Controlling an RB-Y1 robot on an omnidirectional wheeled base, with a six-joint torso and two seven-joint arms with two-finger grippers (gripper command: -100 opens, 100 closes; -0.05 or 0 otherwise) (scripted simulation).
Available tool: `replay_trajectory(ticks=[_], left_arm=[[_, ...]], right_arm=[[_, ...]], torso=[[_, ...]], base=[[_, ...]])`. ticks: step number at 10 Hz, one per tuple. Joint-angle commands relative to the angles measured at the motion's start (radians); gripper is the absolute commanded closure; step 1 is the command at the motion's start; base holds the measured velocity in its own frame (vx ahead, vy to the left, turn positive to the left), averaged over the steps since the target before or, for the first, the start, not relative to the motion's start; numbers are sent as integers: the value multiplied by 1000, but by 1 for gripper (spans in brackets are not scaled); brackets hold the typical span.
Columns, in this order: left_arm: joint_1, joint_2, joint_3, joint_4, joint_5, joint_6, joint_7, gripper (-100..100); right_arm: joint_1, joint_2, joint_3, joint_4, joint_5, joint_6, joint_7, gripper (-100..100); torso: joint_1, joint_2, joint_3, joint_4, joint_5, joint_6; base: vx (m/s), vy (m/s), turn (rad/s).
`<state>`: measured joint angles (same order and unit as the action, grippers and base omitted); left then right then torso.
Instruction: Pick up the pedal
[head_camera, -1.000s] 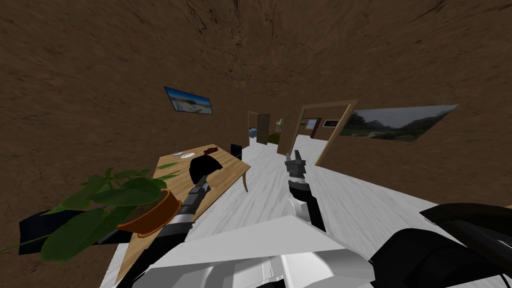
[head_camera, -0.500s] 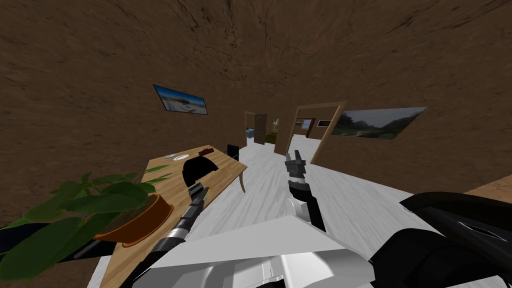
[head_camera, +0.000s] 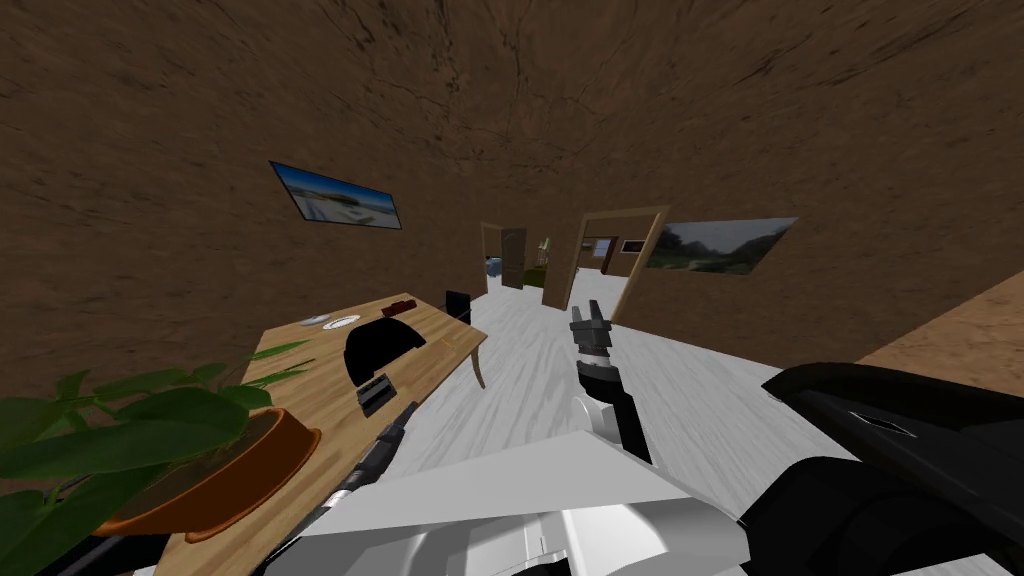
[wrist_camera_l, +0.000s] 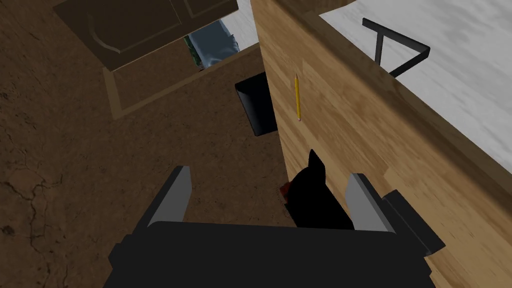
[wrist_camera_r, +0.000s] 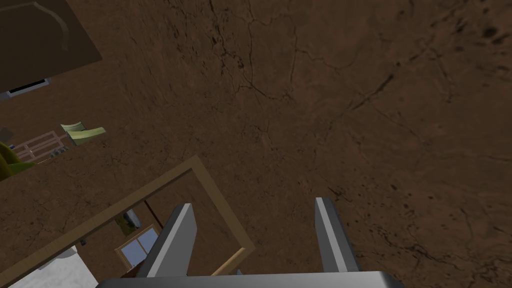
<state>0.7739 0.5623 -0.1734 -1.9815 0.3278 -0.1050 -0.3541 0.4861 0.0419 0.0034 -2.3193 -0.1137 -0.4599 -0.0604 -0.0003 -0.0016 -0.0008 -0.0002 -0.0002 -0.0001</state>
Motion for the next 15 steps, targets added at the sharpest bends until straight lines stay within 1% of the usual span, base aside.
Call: replay_trajectory(ticks=[1,2,3,4,6,7,12,13,15], left_arm=[[20,50,-16,30,23,24,-12,-100],[34,83,-33,57,42,45,-22,-100],[46,132,-49,87,61,66,-32,-100],[46,132,-49,87,61,66,-32,-100],[72,206,-84,140,99,104,-46,-100],[72,213,-84,143,99,104,-46,-100],[129,398,-171,276,192,180,-63,-100],[129,401,-171,276,192,180,-63,-100],[146,464,-206,322,226,200,-62,-100]], right_arm=[[0,0,0,0,0,0,0,0],[0,0,0,0,0,0,0,0],[0,0,0,0,0,0,0,0],[0,0,0,0,0,0,0,0],[0,0,0,0,0,0,0,0],[0,0,0,0,0,0,0,0],[0,0,0,0,0,0,0,0],[0,0,0,0,0,0,0,0],[0,0,0,0,0,0,0,0]], torso=[[0,0,0,0,0,0],[0,0,0,0,0,0],[1,-1,-1,0,0,0],[0,-2,-1,0,0,0],[0,-2,-1,0,0,0],[1,-2,-1,0,0,0],[2,-4,-2,-1,0,0],[3,-5,-3,-1,1,0],[1,-3,-2,-1,0,0]], base=[[31,-14,-127],[47,-14,-204],[67,-16,-230],[52,-6,-58],[61,2,-197],[49,7,-59],[77,12,-214],[75,30,-86],[65,22,-191]])
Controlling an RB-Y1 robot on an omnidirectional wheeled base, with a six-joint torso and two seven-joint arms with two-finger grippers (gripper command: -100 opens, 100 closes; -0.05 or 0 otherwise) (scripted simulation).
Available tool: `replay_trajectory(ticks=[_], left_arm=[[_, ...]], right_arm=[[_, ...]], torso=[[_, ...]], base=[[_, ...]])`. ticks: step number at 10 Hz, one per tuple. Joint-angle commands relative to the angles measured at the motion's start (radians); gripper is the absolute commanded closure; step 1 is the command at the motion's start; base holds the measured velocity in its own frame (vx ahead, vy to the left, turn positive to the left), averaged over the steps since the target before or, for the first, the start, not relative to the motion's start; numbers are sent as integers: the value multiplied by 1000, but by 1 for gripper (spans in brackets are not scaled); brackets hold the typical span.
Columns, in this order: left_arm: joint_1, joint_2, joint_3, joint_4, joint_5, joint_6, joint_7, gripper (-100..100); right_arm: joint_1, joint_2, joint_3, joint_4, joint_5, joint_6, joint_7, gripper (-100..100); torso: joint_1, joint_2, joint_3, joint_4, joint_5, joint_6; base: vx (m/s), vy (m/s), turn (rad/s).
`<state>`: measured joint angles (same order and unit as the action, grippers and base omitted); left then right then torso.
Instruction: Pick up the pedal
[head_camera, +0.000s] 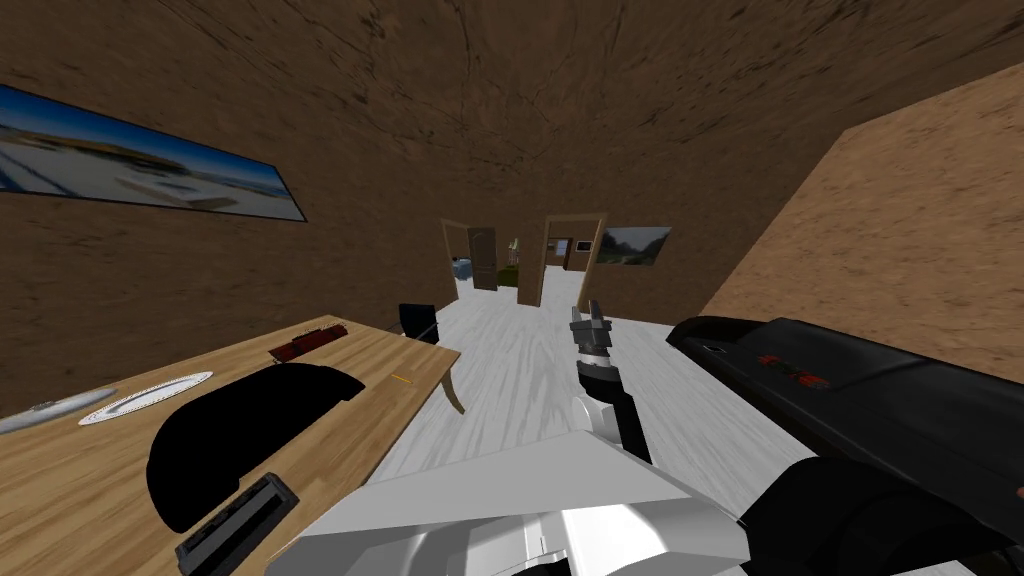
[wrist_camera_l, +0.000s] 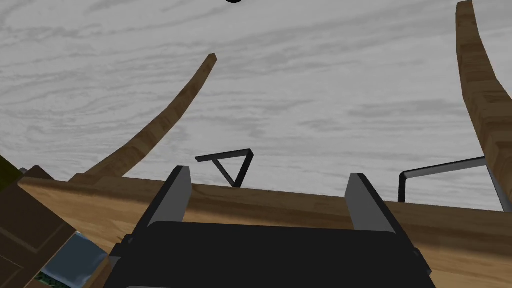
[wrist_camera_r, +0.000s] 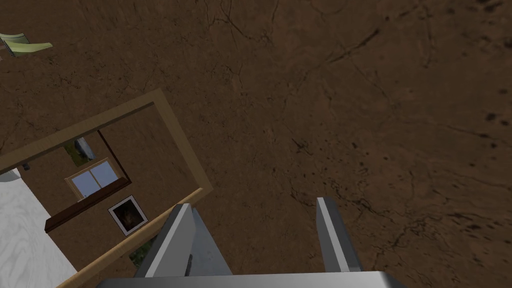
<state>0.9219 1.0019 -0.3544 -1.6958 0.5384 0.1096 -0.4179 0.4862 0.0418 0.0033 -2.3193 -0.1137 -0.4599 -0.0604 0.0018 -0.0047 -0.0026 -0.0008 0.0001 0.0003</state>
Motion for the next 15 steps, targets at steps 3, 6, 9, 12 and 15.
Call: replay_trajectory(ticks=[3,6,9,12,15], left_arm=[[8,83,-59,76,46,0,6,-100],[12,142,-89,112,72,9,13,-100],[9,199,-126,157,102,16,26,-100],[2,225,-148,184,120,9,34,-100],[-24,176,-160,224,93,13,35,-100]], right_arm=[[0,0,0,0,0,0,0,0],[0,0,0,0,0,0,0,0],[0,0,0,0,0,0,0,0],[0,0,0,0,0,0,0,0],[0,0,0,0,0,0,0,0]], torso=[[-1,0,0,0,0,0],[1,0,0,0,0,0],[6,-3,-2,-1,2,0],[9,-4,-2,-1,3,0],[-2,3,2,1,0,-1]], base=[[73,30,-155],[73,56,-157],[103,134,-201],[93,151,-149],[0,23,-34]])
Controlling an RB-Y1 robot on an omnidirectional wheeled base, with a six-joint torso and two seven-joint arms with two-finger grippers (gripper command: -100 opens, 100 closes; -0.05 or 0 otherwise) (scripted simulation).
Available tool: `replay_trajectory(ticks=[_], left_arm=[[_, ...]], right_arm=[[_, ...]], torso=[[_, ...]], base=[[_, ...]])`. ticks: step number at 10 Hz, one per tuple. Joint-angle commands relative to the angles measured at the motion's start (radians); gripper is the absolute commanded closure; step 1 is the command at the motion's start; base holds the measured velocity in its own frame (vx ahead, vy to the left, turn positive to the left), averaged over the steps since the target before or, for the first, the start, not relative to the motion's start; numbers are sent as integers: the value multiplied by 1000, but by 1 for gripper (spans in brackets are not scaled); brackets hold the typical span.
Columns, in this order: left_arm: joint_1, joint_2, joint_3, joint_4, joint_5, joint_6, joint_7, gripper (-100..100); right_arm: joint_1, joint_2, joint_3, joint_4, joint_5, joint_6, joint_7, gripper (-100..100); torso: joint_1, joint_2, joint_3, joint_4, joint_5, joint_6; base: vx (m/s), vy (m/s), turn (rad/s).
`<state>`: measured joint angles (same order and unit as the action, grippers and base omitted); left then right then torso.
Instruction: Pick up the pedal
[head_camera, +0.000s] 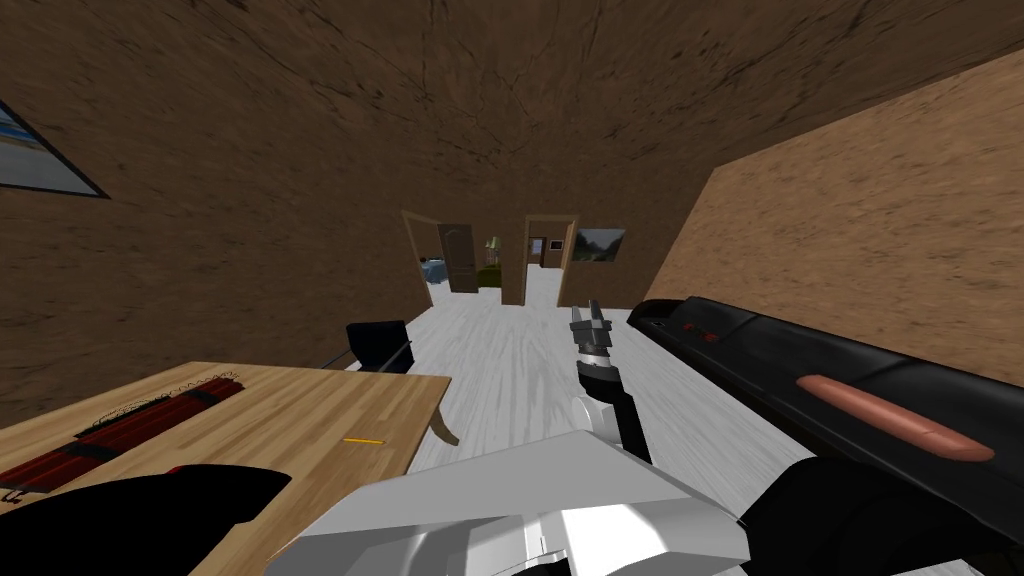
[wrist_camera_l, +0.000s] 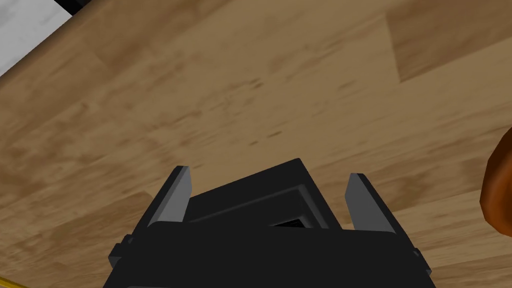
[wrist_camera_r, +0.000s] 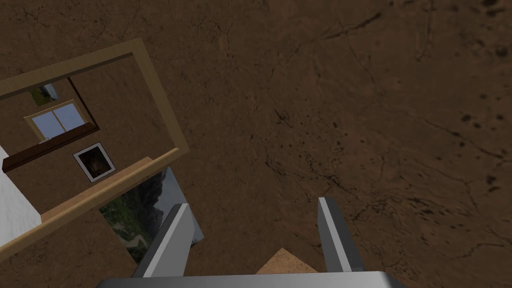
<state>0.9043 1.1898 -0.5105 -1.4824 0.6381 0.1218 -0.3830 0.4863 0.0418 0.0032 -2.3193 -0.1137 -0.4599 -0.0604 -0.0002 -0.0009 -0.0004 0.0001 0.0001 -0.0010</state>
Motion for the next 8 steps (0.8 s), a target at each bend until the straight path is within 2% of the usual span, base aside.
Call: replay_trajectory(ticks=[1,2,3,4,8], left_arm=[[-17,-32,-8,25,-17,2,1,-100],[-27,-52,-12,41,-28,3,1,-100],[-21,-43,-6,29,-24,6,0,-100],[-22,-46,-7,31,-25,7,0,100],[-22,-46,-8,30,-25,7,0,100]], right_arm=[[0,0,0,0,0,0,0,0],[0,0,0,0,0,0,0,0],[0,0,0,0,0,0,0,0],[0,0,0,0,0,0,0,0],[0,0,0,0,0,0,0,0]], torso=[[0,0,0,0,0,0],[0,0,0,0,0,0],[0,0,0,0,0,0],[-1,0,0,0,0,0],[-1,-1,0,0,-1,0]], base=[[-7,31,-37],[-5,27,-32],[-2,11,-7],[0,0,0],[0,0,0]])
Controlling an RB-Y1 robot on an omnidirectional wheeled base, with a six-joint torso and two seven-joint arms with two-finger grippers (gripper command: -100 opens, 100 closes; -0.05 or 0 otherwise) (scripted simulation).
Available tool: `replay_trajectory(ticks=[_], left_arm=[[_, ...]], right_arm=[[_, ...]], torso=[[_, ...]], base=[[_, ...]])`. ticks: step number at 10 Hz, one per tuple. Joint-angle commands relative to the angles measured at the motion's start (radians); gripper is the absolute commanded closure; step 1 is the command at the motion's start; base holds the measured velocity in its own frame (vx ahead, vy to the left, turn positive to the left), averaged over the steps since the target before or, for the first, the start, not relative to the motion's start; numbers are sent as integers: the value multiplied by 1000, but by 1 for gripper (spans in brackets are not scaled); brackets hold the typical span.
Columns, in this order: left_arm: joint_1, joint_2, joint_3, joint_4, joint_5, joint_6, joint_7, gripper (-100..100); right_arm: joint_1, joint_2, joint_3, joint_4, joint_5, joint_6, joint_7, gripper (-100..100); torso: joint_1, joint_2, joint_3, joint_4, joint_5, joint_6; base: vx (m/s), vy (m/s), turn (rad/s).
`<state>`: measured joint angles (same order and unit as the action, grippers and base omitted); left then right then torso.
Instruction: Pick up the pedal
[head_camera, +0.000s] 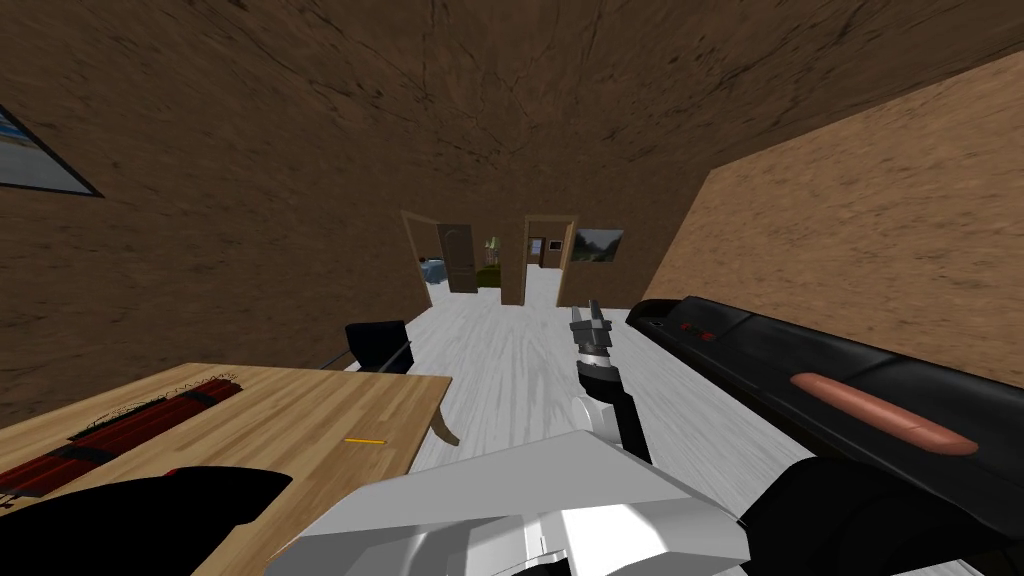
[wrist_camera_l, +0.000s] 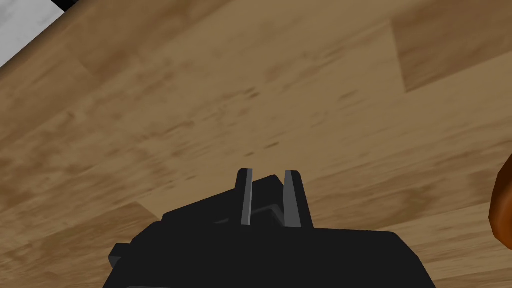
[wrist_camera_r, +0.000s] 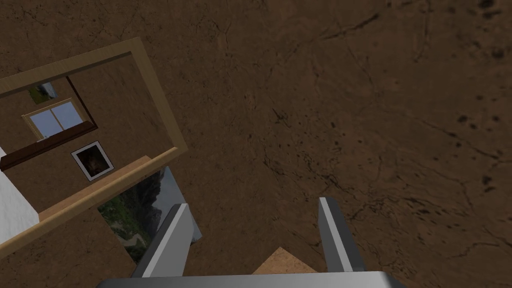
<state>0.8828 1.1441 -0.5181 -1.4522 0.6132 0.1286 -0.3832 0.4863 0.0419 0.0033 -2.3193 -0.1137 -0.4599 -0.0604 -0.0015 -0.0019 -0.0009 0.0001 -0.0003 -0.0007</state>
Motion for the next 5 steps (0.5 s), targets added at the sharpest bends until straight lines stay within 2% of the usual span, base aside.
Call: replay_trajectory(ticks=[1,2,4,5], left_arm=[[0,0,0,0,0,0,0,0],[15,34,4,-20,18,-6,1,100],[35,74,13,-50,40,-9,0,100],[29,57,11,-39,30,-7,-1,100]], right_arm=[[0,0,0,0,0,0,0,0],[0,0,0,0,0,0,0,0],[0,0,0,0,0,0,0,0],[0,0,0,0,0,0,0,0]], torso=[[0,0,0,0,0,0],[0,0,0,0,0,0],[-2,-1,0,0,-1,0],[-3,-1,-1,0,-1,0]], base=[[0,0,0],[6,-21,53],[7,-35,51],[2,-16,10]])
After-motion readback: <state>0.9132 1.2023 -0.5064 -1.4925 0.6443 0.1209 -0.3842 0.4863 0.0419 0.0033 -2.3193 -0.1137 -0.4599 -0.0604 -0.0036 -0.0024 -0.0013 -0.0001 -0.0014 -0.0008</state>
